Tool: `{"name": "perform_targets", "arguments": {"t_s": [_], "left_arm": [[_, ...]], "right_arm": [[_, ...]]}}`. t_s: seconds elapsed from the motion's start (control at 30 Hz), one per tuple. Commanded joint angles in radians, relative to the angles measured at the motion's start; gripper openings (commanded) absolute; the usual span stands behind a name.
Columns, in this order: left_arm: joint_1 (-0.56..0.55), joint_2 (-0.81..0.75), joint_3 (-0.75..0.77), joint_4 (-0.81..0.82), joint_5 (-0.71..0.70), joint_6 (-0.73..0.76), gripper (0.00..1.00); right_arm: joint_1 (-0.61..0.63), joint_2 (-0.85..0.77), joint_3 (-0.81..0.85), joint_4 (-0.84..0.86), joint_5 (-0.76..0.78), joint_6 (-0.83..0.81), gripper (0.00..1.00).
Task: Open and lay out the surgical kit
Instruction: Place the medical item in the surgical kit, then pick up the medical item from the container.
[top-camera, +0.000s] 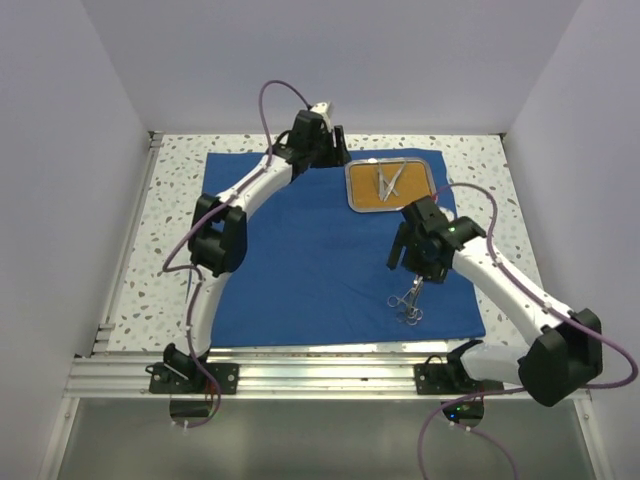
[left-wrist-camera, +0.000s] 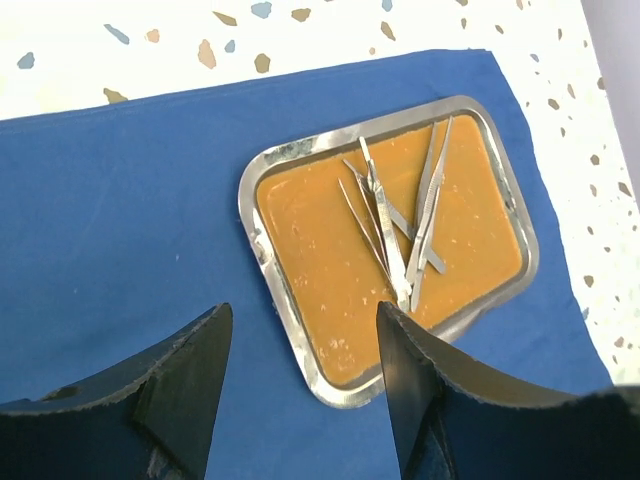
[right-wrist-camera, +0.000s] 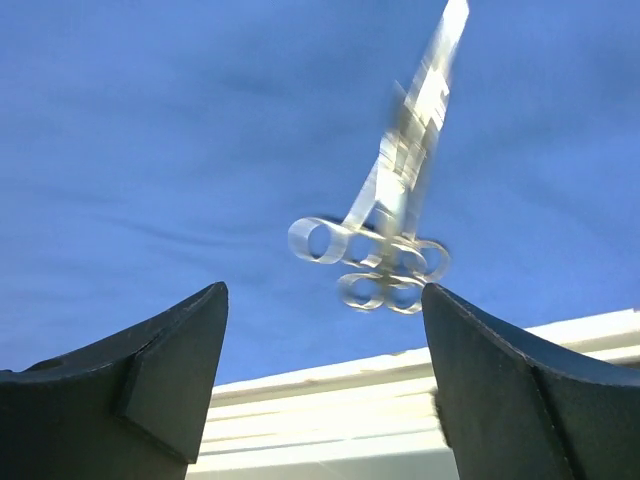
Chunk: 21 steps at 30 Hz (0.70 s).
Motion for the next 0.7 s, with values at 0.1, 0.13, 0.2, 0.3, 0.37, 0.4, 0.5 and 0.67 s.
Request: {"name": "perform_targets", "arguments": {"t_s": [0.1,0.13,0.2,0.3,0.37,0.4,0.5,0.67], "left_arm": [[-0.117,0.131,0.160,0.050,-0.127,0.048,0.65],[-0.126,0.145,0.171,0.053,-0.142,0.050,0.65],[-0.155,0.187,0.198,0.061,-0.208,0.061,0.64],[-0.192,0.240,0.234,0.085,-0.283,0.082,0.63],[-0.206,0.270,0.267,0.091,-0.330,0.081,0.62],[-0.217,0.293,0.273,0.101,-0.344,0.084,0.62],[-0.238,0.333,0.289,0.113,-0.390,0.099,0.62],[-0.257,0.388,0.289,0.092,-0.427,0.102,0.64]], "right_arm": [[0.003,-0.017,0.268,-0.145,0.066,-0.099,0.82],[0.001,-0.008,0.305,-0.153,0.066,-0.107,0.82],[0.003,0.018,0.336,-0.168,0.064,-0.130,0.82],[0.001,0.029,0.354,-0.176,0.061,-0.152,0.82],[0.003,0.021,0.334,-0.171,0.056,-0.165,0.82],[0.003,0.017,0.327,-0.170,0.053,-0.168,0.82],[0.001,0.004,0.296,-0.164,0.049,-0.179,0.82],[0.000,0.001,0.282,-0.164,0.050,-0.193,0.82]]}}
